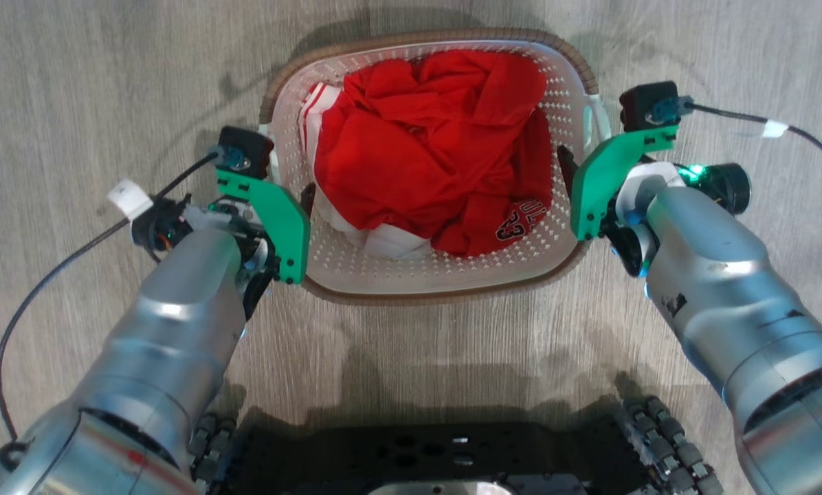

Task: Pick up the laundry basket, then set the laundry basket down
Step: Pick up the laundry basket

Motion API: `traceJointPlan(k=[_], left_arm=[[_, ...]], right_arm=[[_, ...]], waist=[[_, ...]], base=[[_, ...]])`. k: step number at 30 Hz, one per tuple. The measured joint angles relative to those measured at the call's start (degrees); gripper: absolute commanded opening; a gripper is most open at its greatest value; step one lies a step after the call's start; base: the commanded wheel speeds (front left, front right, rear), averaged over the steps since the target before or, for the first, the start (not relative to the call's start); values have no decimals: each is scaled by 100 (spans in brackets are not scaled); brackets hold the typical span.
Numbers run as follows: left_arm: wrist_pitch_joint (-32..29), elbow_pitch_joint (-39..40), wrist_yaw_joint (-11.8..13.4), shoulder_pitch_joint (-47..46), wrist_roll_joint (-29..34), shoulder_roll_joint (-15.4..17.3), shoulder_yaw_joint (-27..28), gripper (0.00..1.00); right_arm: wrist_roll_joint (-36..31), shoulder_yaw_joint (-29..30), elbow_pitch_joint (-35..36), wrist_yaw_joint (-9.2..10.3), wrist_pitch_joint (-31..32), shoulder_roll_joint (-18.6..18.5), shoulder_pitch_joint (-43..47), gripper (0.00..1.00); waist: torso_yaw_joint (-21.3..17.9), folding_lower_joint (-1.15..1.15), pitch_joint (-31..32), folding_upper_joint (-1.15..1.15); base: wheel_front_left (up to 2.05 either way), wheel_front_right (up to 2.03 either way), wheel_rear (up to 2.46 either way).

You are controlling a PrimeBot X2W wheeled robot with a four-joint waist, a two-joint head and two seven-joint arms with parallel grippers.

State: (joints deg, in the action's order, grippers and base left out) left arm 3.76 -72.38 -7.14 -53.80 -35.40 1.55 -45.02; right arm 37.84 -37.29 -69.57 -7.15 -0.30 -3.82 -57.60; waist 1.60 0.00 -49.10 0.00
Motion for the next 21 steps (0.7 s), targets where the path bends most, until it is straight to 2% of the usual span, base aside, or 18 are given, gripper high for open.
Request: traceJointPlan(k=[21], left_arm=[[-125, -43, 0, -187, -405, -1, -445, 100]], right_arm=[[472, -388, -90, 0, 33, -2, -131, 100]], waist=[[65, 0, -205, 1]], base=[[0, 0, 0]])
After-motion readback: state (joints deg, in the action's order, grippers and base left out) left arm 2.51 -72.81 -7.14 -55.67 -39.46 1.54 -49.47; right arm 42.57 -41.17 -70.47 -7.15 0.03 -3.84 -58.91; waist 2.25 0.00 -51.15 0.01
